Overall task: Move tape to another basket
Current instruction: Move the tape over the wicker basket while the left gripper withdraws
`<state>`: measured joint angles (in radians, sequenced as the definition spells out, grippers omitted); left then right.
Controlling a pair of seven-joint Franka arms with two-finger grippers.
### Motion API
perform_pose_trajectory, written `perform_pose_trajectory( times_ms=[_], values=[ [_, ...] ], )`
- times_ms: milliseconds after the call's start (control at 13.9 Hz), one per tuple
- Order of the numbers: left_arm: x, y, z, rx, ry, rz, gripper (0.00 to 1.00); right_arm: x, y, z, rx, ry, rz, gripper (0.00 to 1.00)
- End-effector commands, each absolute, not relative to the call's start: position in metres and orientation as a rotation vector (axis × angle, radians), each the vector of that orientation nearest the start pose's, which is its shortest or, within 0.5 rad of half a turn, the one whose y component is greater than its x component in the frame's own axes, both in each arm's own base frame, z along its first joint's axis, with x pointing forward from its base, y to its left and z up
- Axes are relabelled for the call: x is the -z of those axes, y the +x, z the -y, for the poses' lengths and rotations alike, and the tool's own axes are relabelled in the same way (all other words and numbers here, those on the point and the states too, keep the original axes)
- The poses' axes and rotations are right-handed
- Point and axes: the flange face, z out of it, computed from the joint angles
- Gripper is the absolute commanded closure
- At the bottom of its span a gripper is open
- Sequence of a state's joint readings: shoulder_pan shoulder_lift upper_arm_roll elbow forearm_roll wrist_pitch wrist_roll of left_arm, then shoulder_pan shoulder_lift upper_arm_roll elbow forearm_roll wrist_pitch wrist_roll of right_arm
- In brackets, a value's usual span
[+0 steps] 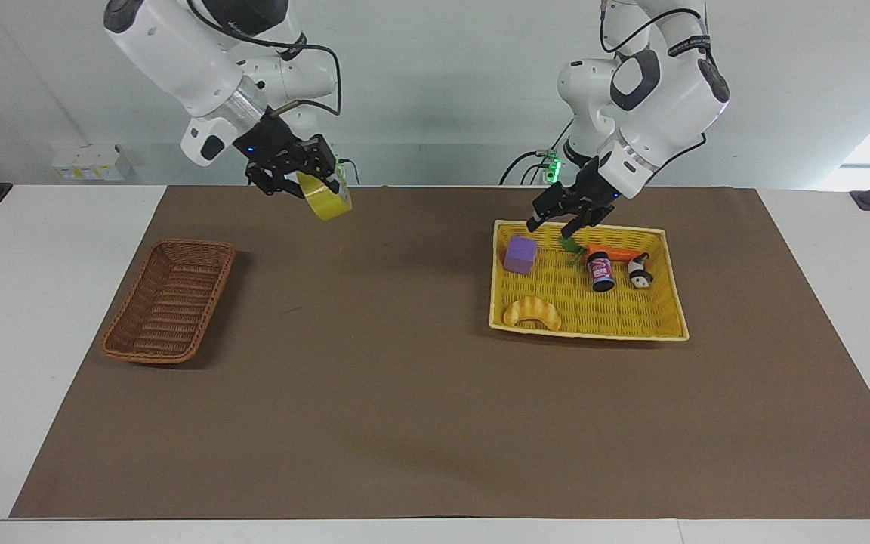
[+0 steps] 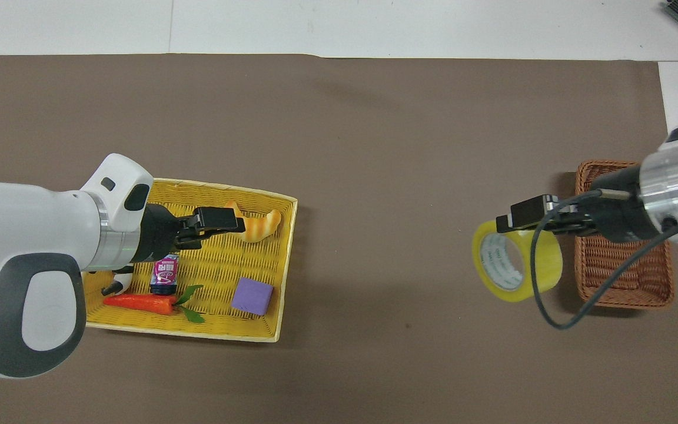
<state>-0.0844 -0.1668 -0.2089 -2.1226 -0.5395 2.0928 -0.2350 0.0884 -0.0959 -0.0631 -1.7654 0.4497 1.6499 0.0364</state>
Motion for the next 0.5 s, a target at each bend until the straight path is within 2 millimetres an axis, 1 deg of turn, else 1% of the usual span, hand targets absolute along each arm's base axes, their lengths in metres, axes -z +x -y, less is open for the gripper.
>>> perform_pose_trajectory(
  times_ms=[0,72,143,215,287,358,430],
  values=[
    [-0.498,0.498,0.153,0.055,-3.47,0.216,0.0,-0.61,0.528,0.033,0.072,-2.67,-0.05,1.0],
    [-0.498,0.502,0.143,0.076,-3.441,0.147,0.0,-0.61,0.526,0.06,0.104,-2.693,-0.071,1.0],
    [-0.498,0.509,0.13,0.078,-3.435,0.101,0.0,-0.609,0.526,0.076,0.127,-2.746,-0.1,1.0],
    [-0.502,0.518,0.111,0.086,-3.425,0.071,0.0,-0.61,0.529,0.088,0.177,-2.808,-0.12,1.0],
    [-0.506,0.528,0.091,0.099,-3.382,0.005,0.0,-0.603,0.533,0.1,0.179,-2.828,-0.147,1.0],
    [-0.517,0.535,0.079,0.139,-3.316,-0.083,0.0,-0.597,0.535,0.114,0.177,-2.829,-0.172,1.0],
    [-0.526,0.541,0.068,0.169,-3.256,-0.122,0.0,-0.586,0.537,0.134,0.17,-2.815,-0.206,1.0]
  ],
)
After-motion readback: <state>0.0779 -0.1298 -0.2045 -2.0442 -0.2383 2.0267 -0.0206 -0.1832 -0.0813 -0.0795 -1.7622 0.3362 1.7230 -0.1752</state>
